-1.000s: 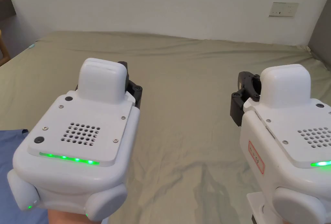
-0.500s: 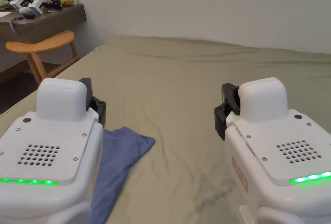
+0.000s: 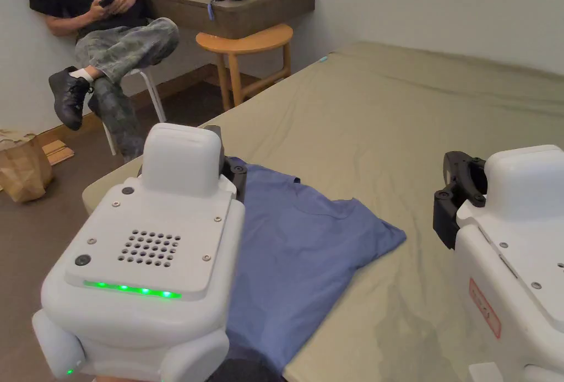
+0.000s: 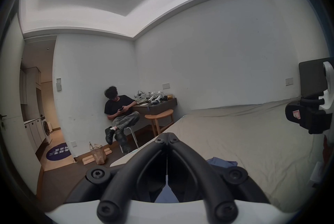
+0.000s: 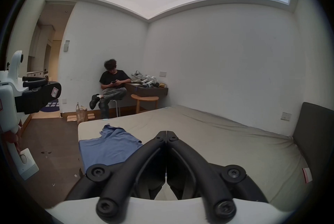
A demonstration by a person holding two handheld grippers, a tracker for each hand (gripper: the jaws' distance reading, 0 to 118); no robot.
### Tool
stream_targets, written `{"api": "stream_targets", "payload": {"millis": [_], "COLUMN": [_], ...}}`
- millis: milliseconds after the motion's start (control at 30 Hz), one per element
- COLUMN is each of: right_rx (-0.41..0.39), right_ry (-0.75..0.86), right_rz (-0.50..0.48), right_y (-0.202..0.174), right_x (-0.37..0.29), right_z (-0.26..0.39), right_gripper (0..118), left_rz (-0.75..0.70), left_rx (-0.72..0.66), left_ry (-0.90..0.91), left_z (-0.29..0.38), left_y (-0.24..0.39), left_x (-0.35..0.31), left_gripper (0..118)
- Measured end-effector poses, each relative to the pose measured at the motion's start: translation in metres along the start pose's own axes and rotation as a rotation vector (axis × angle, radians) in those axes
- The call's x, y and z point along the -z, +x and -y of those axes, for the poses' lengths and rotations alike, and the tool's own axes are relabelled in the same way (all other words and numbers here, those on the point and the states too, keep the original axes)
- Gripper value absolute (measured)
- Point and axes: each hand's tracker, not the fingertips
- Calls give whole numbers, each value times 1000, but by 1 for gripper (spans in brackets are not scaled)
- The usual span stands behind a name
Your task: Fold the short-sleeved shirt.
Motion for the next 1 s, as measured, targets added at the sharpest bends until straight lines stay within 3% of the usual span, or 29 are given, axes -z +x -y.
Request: {"api": "stream_targets", "payload": {"millis": [367,667,767,867,933,967,1000], "right_rx": [-31,-46,-59,-50,-54,-54,-54], "right_ry": [-36,-110,-140,-179,-206,-215,-227], "right_rz": [-46,-1,29,46,66,68,70], "right_y": [-12,5,12,21,25,26,28], "right_x": [14,38,47,58,64,66,69], "right_z": [4,19,26,34,40,43,46], "right_gripper": [1,1,1,1,1,1,1], "left_rz": [-15,175,191,161,199,204,213], "left_rx": [43,-49,-14,105,99,84,55], "left_ry": [-84,-461,-568,-694,-770,-809,-833], "left_z": [23,103,144,190,216,226,235], "left_y": [2,5,16,31,35,36,37], "left_x": [39,168,215,258,279,288,297], "left_gripper": [0,0,0,0,0,13,51]}}
